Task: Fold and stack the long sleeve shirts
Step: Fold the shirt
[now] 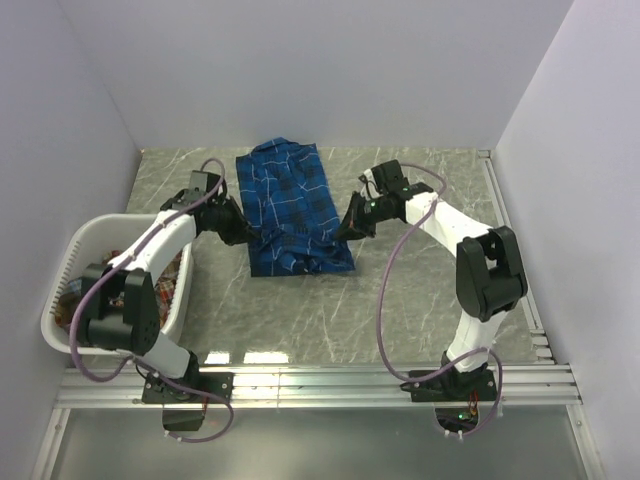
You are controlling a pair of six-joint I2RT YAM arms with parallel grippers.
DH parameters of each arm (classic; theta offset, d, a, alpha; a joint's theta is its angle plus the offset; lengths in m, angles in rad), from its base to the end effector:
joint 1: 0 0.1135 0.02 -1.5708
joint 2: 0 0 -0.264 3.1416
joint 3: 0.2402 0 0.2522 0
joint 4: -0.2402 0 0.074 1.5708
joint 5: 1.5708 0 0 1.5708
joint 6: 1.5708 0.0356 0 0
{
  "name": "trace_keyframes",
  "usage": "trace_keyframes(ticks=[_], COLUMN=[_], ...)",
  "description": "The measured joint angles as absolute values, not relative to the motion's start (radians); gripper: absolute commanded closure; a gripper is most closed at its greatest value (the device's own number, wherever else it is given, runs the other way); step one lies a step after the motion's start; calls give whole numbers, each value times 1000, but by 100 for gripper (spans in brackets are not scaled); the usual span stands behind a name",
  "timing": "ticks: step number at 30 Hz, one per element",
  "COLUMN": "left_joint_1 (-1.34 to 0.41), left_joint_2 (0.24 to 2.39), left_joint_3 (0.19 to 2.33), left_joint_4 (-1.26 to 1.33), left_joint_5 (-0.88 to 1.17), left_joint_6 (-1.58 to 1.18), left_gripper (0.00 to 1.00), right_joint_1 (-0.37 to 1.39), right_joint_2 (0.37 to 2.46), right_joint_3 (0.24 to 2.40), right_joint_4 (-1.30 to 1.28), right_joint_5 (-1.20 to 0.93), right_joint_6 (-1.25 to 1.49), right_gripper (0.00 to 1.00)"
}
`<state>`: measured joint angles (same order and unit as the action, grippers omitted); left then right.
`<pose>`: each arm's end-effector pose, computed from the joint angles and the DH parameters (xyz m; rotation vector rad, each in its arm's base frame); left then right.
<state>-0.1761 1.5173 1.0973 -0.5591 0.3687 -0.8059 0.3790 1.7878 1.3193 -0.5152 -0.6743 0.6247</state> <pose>0.3067 -0.0676 0.2430 -0.6831 2.5873 -0.8233 0.3438 0.1608 0.2295 0.0468 2.7053 1.2181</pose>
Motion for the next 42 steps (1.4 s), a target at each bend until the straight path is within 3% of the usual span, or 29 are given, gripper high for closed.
trace_keyframes(ticks=[9, 20, 30, 36, 42], left_joint_1=[-128, -110, -93, -92, -88], left_joint_2=[1690, 1757, 1841, 1898, 1911], left_joint_3=[1253, 1264, 1264, 1299, 1369], left_joint_4=[-517, -475, -420, -414, -415], left_joint_5=[348, 278, 228, 202, 167], left_joint_6=[-796, -799, -807, -806, -792], left_gripper=[97, 98, 96, 80, 62], right_joint_1=[348, 348, 348, 345, 312], right_joint_2=[1956, 2157, 2221, 2226, 2191], right_joint_3=[1518, 1729, 1849, 1906, 1894], right_joint_4=[-475, -458, -442, -428, -405], right_joint_5=[-682, -694, -676, -616, -511], right_joint_6=[680, 699, 683, 651, 612], right_gripper=[93, 82, 58, 46, 44])
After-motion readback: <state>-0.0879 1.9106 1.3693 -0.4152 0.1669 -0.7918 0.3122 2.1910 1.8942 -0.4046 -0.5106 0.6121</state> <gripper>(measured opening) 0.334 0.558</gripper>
